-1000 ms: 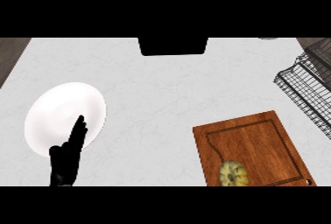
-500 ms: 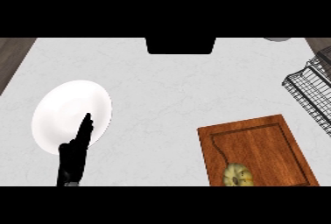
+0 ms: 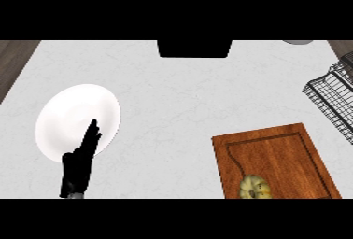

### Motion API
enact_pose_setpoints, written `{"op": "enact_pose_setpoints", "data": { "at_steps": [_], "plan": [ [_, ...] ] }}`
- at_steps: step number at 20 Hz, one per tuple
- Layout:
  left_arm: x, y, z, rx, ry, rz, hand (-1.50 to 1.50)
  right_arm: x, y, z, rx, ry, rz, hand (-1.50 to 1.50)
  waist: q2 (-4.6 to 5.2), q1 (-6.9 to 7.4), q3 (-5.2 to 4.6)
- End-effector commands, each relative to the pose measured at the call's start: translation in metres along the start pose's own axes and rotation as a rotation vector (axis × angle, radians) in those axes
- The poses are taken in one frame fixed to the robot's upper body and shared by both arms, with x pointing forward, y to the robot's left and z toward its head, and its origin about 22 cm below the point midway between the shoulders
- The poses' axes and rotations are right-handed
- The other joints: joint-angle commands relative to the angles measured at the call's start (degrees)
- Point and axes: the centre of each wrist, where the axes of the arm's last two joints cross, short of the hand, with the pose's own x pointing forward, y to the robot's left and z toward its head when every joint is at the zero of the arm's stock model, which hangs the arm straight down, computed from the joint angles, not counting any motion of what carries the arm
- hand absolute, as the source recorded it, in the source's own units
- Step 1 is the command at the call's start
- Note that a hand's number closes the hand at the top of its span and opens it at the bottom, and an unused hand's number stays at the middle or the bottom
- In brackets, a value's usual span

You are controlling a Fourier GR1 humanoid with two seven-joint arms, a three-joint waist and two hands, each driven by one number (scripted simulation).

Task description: Pick the pear from the cutting board and place it in the tiered basket

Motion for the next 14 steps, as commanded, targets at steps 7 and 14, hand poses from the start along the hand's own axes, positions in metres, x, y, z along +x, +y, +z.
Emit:
{"op": "enact_pose_setpoints", "data": {
  "at_steps": [7, 14],
  "plan": [
    [-0.002, 0.006, -0.012, -0.007, 0.042, 0.011, 0.0, -0.007, 0.083, -0.042, 0.099, -0.009, 0.046, 1.5, 0.17, -0.26, -0.07],
    [0.0, -0.005, -0.012, -0.01, 0.039, 0.0, 0.0, 0.013, 0.13, -0.067, 0.08, 0.047, 0.072, 1.5, 0.27, 0.19, -0.08]
  ]
}}
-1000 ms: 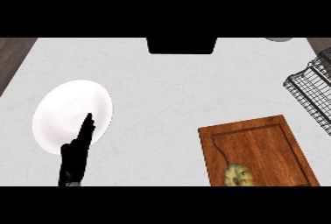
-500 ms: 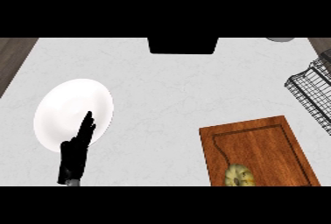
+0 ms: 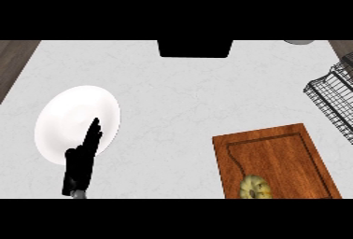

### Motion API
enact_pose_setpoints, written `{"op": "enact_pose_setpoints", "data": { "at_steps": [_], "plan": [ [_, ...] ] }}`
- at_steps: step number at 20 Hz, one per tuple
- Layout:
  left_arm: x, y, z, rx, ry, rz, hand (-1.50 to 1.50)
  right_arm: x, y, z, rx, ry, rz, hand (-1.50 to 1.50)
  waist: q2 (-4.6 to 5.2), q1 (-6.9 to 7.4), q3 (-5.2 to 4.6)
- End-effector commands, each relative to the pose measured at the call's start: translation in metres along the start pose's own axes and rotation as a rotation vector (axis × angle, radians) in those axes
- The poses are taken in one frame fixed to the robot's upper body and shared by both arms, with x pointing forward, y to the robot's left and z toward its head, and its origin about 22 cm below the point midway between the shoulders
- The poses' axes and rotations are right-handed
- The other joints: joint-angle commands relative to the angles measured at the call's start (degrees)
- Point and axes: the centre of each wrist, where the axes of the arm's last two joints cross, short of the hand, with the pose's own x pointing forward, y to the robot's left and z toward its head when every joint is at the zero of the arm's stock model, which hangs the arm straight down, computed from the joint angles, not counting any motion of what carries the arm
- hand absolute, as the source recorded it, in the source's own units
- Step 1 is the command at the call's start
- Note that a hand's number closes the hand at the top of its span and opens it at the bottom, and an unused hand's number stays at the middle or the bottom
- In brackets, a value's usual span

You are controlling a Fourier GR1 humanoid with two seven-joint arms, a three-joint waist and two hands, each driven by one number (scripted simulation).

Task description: Pick the pear from the cutting board and place it in the tiered basket

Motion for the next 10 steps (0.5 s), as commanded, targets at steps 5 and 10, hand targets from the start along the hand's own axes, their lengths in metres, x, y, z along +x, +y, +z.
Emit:
{"op": "enact_pose_setpoints", "data": {
  "at_steps": [5, 10],
  "plan": [
    [-0.013, 0.004, 0.003, -0.014, 0.03, -0.014, 0.0, -0.005, 0.062, -0.023, 0.039, 0.064, -0.126, 1.5, 0.2, 0.27, -0.04],
    [-0.006, -0.003, -0.007, 0.012, 0.026, 0.005, 0.0, -0.027, 0.073, -0.021, 0.124, 0.108, -0.407, -1.5, -0.01, -0.97, -0.03]
  ]
}}
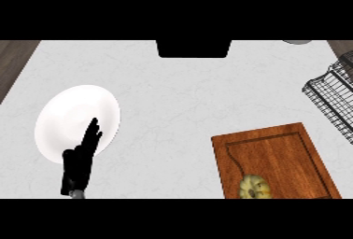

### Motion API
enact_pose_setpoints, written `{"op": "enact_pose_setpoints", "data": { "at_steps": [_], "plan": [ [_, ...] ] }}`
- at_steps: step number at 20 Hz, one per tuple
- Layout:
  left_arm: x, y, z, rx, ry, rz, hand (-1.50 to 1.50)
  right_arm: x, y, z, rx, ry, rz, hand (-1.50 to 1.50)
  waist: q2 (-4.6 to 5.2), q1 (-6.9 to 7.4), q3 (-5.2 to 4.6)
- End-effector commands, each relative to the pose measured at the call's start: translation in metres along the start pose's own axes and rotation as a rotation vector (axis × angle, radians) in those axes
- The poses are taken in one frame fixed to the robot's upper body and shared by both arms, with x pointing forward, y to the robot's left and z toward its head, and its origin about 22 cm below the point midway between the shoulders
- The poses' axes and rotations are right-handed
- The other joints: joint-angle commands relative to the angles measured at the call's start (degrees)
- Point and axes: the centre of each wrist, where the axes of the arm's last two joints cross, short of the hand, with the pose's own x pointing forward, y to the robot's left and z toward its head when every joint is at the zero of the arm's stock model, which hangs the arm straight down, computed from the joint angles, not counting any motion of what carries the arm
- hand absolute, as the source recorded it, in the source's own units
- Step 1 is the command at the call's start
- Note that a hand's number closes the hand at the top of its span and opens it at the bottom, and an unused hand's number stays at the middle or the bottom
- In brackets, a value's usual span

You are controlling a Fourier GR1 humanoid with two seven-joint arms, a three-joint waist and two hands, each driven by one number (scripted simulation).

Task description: Pick the pear from the cutting board and place it in the tiered basket

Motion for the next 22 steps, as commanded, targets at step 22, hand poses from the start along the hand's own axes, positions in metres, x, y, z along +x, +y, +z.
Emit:
{"op": "enact_pose_setpoints", "data": {
  "at_steps": [22],
  "plan": [
    [-0.004, 0.037, 0.007, 0.082, 0.073, 0.005, 0.0, -0.093, -0.155, 0.016, -0.525, 0.092, -0.549, -1.5, -0.71, -3.73, -0.22]
  ]
}}
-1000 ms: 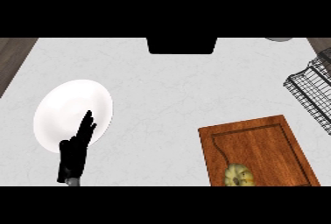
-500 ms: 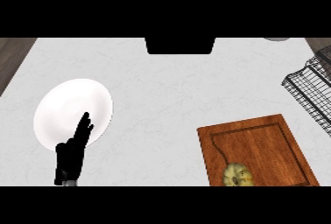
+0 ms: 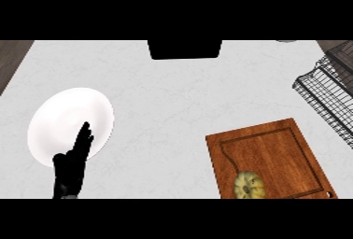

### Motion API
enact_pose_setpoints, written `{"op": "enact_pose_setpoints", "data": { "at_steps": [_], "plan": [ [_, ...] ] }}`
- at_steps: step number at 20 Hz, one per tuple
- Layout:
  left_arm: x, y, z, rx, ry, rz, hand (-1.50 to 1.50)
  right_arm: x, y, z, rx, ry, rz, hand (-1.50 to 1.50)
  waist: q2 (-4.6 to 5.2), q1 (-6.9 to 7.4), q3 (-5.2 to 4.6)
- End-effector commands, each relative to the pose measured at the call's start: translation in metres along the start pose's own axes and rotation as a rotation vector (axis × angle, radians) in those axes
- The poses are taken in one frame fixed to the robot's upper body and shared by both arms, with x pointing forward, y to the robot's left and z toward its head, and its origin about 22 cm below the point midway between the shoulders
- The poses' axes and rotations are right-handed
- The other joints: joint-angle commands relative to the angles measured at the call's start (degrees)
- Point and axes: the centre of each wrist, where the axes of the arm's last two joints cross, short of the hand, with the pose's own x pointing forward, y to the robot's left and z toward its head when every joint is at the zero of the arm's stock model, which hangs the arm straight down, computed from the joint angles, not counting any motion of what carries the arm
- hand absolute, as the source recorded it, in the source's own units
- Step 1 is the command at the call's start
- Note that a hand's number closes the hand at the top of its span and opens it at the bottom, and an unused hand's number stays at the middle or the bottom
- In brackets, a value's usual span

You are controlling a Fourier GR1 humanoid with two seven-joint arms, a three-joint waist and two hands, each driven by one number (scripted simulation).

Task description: Pick the pear from the cutting board and place it in the tiered basket

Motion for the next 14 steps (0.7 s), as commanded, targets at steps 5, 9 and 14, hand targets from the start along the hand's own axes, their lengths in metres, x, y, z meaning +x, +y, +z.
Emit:
{"op": "enact_pose_setpoints", "data": {
  "at_steps": [5, 9, 14],
  "plan": [
    [-0.011, -0.004, 0.005, 0.012, 0.041, 0.008, 0.0, -0.019, -0.144, -0.007, -0.085, 0.03, -0.015, -1.5, 0.0, -1.69, -0.08],
    [-0.008, 0.01, 0.013, 0.031, 0.039, -0.008, 0.0, -0.044, -0.212, 0.016, -0.043, 0.023, 0.004, -1.5, -0.26, -2.38, -0.08],
    [-0.005, -0.011, 0.01, 0.008, 0.056, -0.004, 0.0, -0.05, -0.292, 0.022, 0.024, 0.019, -0.029, -1.5, 0.01, -1.53, -0.07]
  ]
}}
